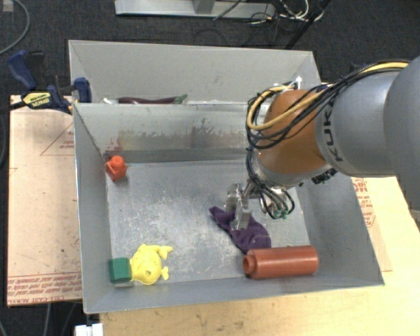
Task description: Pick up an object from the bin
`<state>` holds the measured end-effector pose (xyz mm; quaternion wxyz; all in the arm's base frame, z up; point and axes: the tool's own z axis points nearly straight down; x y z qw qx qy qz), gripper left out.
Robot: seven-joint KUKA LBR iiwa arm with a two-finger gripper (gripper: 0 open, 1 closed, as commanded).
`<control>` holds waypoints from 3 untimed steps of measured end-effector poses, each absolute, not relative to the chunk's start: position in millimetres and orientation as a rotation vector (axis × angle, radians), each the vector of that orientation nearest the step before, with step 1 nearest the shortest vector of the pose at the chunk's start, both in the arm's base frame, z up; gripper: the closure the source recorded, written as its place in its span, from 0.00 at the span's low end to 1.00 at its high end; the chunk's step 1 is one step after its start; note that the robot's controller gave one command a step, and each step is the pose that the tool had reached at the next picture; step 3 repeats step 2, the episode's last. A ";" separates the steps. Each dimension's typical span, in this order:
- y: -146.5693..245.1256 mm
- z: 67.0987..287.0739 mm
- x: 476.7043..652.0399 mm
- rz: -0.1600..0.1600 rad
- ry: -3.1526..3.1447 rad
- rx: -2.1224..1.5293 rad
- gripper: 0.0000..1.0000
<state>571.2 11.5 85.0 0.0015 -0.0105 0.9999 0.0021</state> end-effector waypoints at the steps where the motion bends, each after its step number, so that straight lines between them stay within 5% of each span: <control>1: 11.5 104.1 571.3 0.007 3.137 -0.033 1.00; 3: 11.5 119.7 572.1 0.007 3.135 -0.033 1.00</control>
Offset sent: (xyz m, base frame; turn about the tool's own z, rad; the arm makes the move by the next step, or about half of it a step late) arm 0.0000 0.0000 0.0703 0.0000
